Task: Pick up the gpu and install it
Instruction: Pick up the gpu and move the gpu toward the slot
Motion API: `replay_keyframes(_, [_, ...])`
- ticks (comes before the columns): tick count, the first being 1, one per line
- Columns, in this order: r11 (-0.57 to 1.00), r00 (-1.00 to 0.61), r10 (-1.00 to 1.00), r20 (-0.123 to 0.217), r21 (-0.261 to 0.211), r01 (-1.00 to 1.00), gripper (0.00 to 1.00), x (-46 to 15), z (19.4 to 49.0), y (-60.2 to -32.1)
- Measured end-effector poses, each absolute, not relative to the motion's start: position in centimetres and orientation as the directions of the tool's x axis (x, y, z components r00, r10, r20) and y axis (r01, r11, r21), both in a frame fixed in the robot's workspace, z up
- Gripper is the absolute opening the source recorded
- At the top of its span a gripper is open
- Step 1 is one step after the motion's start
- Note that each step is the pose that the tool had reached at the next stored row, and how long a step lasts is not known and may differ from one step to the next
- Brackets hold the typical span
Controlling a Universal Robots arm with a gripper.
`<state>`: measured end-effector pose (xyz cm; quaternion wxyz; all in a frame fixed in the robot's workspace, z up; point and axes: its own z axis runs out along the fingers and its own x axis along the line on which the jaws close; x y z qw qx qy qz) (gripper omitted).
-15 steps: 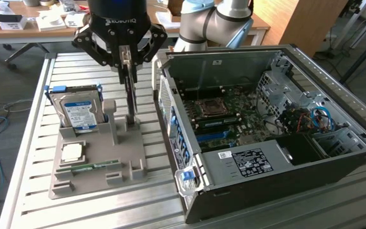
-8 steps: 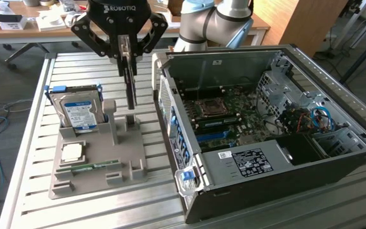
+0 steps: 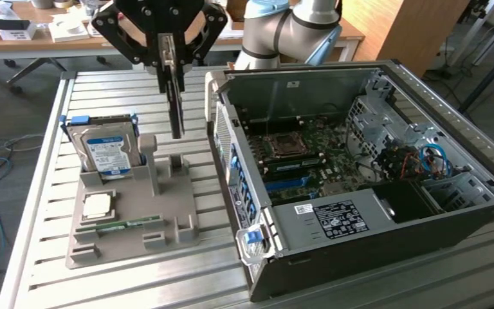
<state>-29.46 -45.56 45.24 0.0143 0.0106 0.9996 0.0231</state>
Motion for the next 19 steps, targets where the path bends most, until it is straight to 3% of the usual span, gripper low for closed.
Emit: replay_keyframes(19, [0.999, -0.999, 0.022, -0.028, 0.047, 0.021, 0.26, -27.2, 45.7, -45.6])
